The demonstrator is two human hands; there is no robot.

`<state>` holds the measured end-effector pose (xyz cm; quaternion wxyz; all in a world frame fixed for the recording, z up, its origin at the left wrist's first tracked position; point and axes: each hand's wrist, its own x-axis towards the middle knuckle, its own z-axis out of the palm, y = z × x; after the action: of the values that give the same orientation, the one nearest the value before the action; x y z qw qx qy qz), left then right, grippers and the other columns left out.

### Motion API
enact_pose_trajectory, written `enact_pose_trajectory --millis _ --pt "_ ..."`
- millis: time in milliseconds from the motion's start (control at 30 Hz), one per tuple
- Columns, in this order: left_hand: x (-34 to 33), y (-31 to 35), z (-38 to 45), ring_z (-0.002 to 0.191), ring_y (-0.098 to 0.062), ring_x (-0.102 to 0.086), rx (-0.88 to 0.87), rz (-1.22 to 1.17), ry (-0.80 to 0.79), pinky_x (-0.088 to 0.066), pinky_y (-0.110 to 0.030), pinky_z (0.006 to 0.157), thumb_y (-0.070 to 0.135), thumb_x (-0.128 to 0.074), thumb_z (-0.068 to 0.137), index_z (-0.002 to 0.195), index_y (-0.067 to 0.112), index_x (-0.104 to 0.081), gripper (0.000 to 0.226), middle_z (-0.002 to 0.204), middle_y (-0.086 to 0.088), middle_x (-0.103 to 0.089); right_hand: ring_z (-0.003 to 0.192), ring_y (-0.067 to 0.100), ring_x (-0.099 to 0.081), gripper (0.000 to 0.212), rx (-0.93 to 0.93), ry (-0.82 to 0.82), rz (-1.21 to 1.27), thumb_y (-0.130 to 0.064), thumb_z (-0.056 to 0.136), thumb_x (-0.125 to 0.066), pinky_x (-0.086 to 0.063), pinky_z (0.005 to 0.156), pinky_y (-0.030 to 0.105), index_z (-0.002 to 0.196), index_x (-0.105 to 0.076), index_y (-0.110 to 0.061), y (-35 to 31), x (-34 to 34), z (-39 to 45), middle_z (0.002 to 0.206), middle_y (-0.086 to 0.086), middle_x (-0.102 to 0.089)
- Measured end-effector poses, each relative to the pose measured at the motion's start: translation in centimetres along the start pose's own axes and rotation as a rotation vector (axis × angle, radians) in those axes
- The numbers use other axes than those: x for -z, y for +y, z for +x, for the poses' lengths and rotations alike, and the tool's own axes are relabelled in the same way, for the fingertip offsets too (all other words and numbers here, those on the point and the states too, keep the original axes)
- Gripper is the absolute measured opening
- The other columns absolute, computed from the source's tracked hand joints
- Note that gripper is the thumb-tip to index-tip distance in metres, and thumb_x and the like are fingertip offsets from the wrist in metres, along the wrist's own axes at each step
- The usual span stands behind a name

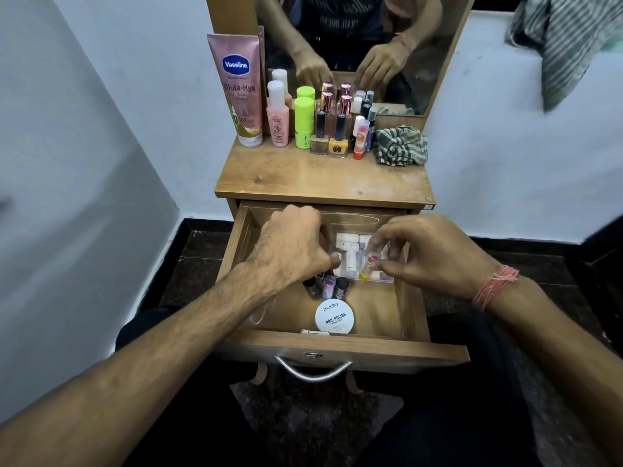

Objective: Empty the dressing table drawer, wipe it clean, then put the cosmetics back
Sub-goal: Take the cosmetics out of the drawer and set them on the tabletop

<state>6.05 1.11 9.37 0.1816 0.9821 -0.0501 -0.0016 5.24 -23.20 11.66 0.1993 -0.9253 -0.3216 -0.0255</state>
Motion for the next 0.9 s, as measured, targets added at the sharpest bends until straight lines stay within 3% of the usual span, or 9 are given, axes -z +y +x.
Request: enact_pose_trajectory --millis 167,267,433,633,900 --pt "1.8 -0.2 0.1 0.090 0.000 -0.075 -0.008 -0.184 0.087 -0.062 -0.029 0.093 0.046 -0.096 0.078 0.106 0.032 -0.079 0.036 0.081 0.016 -0.079 0.077 0.001 -0.068 0.018 0.014 0.079 0.049 -0.035 0.085 -0.087 -0.062 0.068 0.034 0.101 -0.080 -0.028 -0.6 1.6 1.7 0.086 -0.019 -0.071" --pt "3.0 -0.9 0.4 0.078 0.010 -0.074 -0.092 -0.276 0.200 -0.065 -0.029 0.092 0.038 -0.093 0.080 0.113 0.032 -0.079 0.036 0.073 0.019 -0.078 0.078 0.001 -0.069 0.016 -0.001 0.179 0.063 -0.028 0.085 -0.089 -0.063 0.069 0.032 0.099 -0.081 -0.026 -0.9 2.1 3.0 0.089 -0.016 -0.074" --pt "5.6 -2.5 1.7 0.075 0.006 -0.077 -0.126 -0.404 0.370 -0.069 -0.025 0.077 0.028 -0.097 0.082 0.116 0.029 -0.078 0.039 0.079 0.016 -0.079 0.083 0.004 -0.071 0.019 -0.071 0.391 0.116 -0.038 0.088 -0.083 -0.065 0.071 0.035 0.102 -0.080 -0.026 -1.3 1.8 5.6 0.097 -0.013 -0.076" --pt "8.5 -4.5 4.6 0.079 0.006 -0.079 -0.129 -0.454 0.525 -0.070 -0.029 0.083 0.030 -0.099 0.082 0.116 0.024 -0.082 0.039 0.085 0.015 -0.082 0.082 0.005 -0.071 0.020 -0.152 0.554 0.194 -0.030 0.085 -0.091 -0.065 0.076 0.034 0.102 -0.082 -0.024 -1.7 1.1 10.5 0.093 -0.014 -0.076" --pt "9.3 -5.8 9.2 0.080 0.007 -0.078 -0.149 -0.415 0.619 -0.068 -0.026 0.088 0.031 -0.094 0.081 0.111 0.027 -0.080 0.033 0.084 0.018 -0.080 0.075 0.002 -0.070 0.020 -0.201 0.586 0.147 -0.038 0.081 -0.088 -0.065 0.074 0.037 0.098 -0.079 -0.031 -1.2 -0.3 16.6 0.084 -0.017 -0.074"
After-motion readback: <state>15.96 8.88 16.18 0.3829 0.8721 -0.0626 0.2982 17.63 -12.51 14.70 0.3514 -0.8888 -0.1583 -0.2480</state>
